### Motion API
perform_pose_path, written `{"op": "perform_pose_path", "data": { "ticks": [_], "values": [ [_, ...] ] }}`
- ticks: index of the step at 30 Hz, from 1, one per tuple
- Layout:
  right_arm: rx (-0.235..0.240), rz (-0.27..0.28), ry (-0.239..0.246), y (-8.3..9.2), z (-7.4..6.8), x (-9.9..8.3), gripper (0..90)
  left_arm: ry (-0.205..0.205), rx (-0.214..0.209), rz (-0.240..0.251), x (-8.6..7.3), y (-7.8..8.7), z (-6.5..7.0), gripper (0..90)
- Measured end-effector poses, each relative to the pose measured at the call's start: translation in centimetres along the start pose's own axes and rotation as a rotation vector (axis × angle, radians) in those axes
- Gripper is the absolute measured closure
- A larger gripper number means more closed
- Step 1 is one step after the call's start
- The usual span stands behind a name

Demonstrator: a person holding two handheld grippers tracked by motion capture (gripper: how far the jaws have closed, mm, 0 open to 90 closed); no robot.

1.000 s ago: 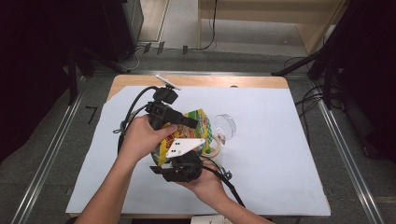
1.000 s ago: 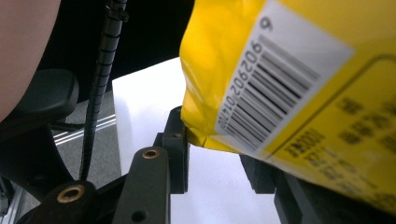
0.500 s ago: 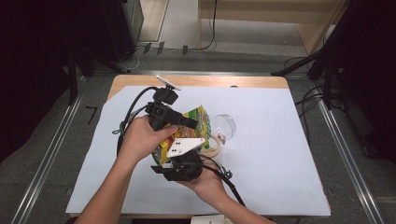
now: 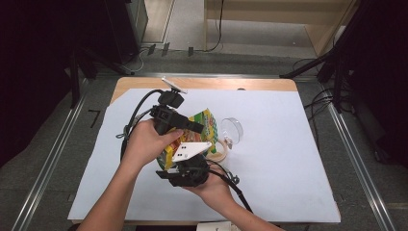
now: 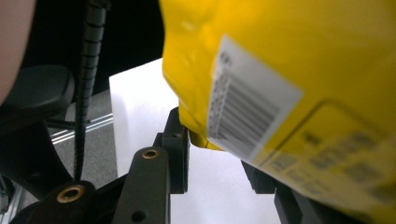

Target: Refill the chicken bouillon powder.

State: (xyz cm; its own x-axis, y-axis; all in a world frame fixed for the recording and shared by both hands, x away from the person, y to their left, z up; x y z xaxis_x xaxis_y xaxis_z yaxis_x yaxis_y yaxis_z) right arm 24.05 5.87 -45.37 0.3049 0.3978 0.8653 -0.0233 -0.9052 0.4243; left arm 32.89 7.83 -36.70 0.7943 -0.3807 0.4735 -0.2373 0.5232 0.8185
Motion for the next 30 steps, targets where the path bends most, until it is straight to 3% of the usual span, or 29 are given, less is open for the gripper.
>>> {"op": "perform_pose_path", "data": {
  "ticks": [30],
  "values": [
    [-0.004,-0.004,0.014,0.09,-0.12,0.07,66.8,-0.006,0.004,0.002,-0.03,-0.01,0.12,72.0]
  ]
}}
Point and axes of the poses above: each handheld gripper's, and its own axes: y roughly backward along the jaws, x roughly out of its top, z roughly to its right, the point moved 6 cm from there along -y, roughly forward along the jaws, and after that the axes turned 10 degrees about x, right-handed, at the moved point
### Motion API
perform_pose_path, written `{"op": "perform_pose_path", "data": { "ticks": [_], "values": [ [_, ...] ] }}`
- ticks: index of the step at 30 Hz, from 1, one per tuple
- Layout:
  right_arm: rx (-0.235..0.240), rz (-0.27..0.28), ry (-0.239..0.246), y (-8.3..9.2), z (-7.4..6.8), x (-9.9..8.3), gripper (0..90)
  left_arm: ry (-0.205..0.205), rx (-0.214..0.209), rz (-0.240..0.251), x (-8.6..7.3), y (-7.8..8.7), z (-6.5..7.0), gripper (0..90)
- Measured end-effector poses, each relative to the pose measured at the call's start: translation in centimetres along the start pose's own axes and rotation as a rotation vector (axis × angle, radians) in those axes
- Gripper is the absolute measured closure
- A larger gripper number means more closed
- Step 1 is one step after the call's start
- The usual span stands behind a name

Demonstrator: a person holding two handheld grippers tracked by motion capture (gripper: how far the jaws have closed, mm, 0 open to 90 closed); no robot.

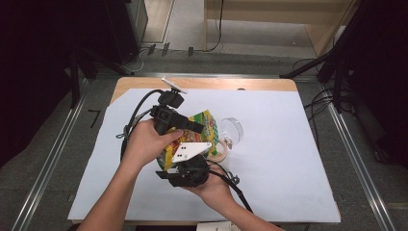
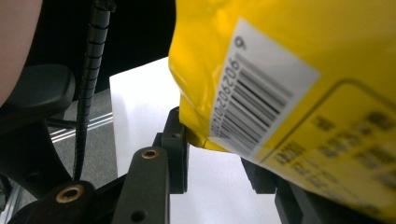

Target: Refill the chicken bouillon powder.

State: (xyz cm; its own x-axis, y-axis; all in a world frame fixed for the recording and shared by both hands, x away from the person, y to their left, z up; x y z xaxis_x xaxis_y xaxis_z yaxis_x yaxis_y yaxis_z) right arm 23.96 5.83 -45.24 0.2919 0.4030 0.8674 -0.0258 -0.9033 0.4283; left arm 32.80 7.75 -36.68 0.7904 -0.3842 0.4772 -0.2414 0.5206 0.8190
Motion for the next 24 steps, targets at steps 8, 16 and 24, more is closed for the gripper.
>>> {"op": "perform_pose_path", "data": {
  "ticks": [8,16,24],
  "values": [
    [0.000,0.001,-0.005,0.02,-0.05,-0.05,67.4,-0.012,0.009,-0.003,-0.05,-0.02,0.25,72.0],
    [0.002,-0.002,-0.004,0.08,-0.31,0.13,67.2,-0.008,0.012,-0.007,-0.05,-0.13,-0.02,73.3],
    [0.002,0.000,0.003,0.01,-0.15,-0.14,67.4,-0.013,0.017,-0.010,-0.14,-0.14,0.23,72.8]
  ]
}}
Point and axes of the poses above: each handheld gripper's, and its own axes: y roughly backward along the jaws, x roughly out of its top, z roughly to its right, the point moved 6 cm from there along -y, roughly forward along the jaws, and after that the axes turned 10 degrees about x, right-handed, at the moved point
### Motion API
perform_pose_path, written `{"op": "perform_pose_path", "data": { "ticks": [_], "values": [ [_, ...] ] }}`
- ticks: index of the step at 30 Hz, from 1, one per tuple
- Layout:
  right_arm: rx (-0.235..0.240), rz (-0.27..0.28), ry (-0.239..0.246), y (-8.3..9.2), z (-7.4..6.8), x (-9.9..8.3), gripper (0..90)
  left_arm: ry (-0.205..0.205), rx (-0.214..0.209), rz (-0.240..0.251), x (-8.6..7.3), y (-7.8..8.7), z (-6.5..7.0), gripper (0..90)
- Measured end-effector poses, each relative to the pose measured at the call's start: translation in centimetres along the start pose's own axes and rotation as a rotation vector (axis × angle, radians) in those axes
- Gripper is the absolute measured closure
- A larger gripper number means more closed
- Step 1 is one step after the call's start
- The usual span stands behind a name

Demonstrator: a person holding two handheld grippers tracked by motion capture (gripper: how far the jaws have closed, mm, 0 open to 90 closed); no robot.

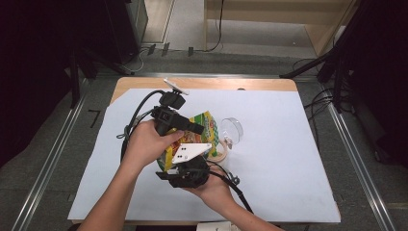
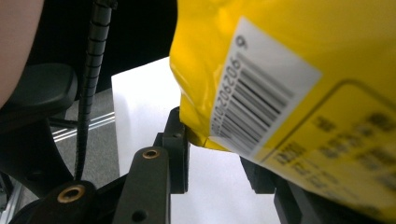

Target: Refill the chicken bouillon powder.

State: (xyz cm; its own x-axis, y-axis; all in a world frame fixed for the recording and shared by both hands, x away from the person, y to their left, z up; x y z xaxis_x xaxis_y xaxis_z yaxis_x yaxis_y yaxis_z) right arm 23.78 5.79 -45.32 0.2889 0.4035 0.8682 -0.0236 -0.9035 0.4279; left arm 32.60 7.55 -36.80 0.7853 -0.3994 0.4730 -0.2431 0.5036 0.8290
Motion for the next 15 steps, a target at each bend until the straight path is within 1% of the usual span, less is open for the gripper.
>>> {"op": "perform_pose_path", "data": {
  "ticks": [5,15],
  "values": [
    [0.002,-0.004,-0.012,-0.07,0.09,-0.19,67.7,-0.001,-0.001,-0.002,-0.03,0.00,0.18,72.9],
    [0.005,-0.002,-0.009,-0.06,0.09,-0.16,67.8,-0.006,-0.003,-0.004,-0.02,0.05,0.18,72.7]
  ]
}}
Point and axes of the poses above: each handheld gripper's, and its own axes: y roughly backward along the jaws, x roughly out of its top, z roughly to its right, the point moved 6 cm from there along -y, roughly forward along the jaws, and after that the axes turned 10 degrees about x, right-handed, at the moved point
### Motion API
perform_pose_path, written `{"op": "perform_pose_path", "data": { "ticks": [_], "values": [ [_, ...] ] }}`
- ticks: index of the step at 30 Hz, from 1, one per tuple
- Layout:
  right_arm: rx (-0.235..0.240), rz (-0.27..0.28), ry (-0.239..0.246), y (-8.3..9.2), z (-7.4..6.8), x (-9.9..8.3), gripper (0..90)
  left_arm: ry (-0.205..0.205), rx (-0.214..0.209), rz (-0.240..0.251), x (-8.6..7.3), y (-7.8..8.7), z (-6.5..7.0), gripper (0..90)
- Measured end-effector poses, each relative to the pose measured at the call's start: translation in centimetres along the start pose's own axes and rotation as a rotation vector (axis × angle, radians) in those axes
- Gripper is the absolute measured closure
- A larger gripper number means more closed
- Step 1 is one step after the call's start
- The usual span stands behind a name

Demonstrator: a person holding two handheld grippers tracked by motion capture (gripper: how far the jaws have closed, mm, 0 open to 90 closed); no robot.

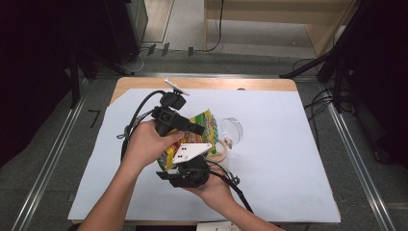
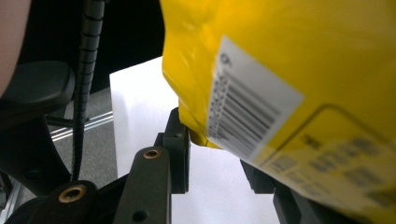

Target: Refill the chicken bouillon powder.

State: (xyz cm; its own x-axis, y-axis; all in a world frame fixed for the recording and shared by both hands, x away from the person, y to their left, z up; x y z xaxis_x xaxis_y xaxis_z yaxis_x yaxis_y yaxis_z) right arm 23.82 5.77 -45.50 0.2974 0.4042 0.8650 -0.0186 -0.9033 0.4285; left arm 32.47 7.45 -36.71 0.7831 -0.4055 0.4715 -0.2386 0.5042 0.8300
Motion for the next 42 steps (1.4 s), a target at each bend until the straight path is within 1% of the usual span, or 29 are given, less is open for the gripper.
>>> {"op": "perform_pose_path", "data": {
  "ticks": [3,4,10,13,14,15,18,19,22,26,30,33,35,37,41,42],
  "values": [
    [0.005,0.004,0.002,0.1,-0.2,0.3,67.6,0.000,-0.003,0.007,0.1,0.1,-0.1,70.8],
    [0.001,0.008,0.012,0.2,-0.1,0.3,67.5,0.004,-0.001,0.013,0.2,0.2,-0.2,70.8],
    [0.003,0.009,0.008,0.2,-0.2,0.7,67.3,0.005,-0.005,0.027,0.4,0.4,-0.4,69.7],
    [0.005,0.012,-0.001,0.3,-0.3,0.9,67.2,0.008,-0.010,0.027,0.5,0.4,-0.5,69.3],
    [0.003,0.013,0.003,0.4,-0.3,1.0,67.2,0.009,-0.011,0.024,0.5,0.5,-0.5,69.4],
    [0.006,0.012,-0.007,0.4,-0.4,1.1,67.2,0.010,-0.013,0.025,0.6,0.5,-0.5,69.3],
    [0.008,0.013,-0.013,0.4,-0.4,1.2,67.1,0.012,-0.014,0.025,0.7,0.4,-0.5,68.9],
    [0.005,0.016,-0.013,0.4,-0.3,1.2,67.0,0.011,-0.011,0.019,0.7,0.4,-0.5,68.6],
    [0.017,0.007,-0.039,0.2,-0.4,1.1,65.7,0.001,0.000,0.003,0.6,0.1,-0.4,68.4],
    [0.003,0.011,-0.027,0.2,-0.4,0.9,67.4,0.000,-0.002,0.005,0.6,0.0,-0.3,68.5],
    [-0.004,0.012,-0.019,0.3,-0.4,1.0,67.7,0.008,-0.013,0.014,0.7,0.0,-0.5,68.4],
    [-0.006,0.008,-0.019,0.3,-0.3,1.0,67.8,0.028,-0.024,0.014,0.8,-0.1,-0.9,68.5],
    [-0.009,0.005,-0.019,0.3,-0.4,1.0,67.6,0.034,-0.031,0.012,0.7,-0.2,-1.0,68.5],
    [-0.009,0.002,-0.015,0.3,-0.4,1.0,67.6,0.044,-0.034,0.016,0.8,-0.1,-1.0,68.4],
    [-0.009,-0.001,-0.017,0.3,-0.4,1.0,67.5,0.051,-0.038,0.012,0.7,-0.2,-1.3,68.4],
    [-0.009,-0.002,-0.011,0.3,-0.4,1.0,67.4,0.051,-0.038,0.013,0.7,-0.2,-1.3,68.4]
  ]
}}
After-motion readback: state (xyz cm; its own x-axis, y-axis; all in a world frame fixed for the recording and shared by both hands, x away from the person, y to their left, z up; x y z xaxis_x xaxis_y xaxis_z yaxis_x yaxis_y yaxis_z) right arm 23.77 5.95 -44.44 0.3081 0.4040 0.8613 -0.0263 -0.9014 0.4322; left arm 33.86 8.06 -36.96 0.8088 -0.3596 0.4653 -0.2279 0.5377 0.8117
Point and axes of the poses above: each handheld gripper's, and its own axes: y roughly backward along the jaws, x roughly out of its top, z roughly to its right, the point moved 6 cm from there along -y, roughly forward along the jaws, and after that the axes turned 10 degrees about x, right-handed, at the moved point
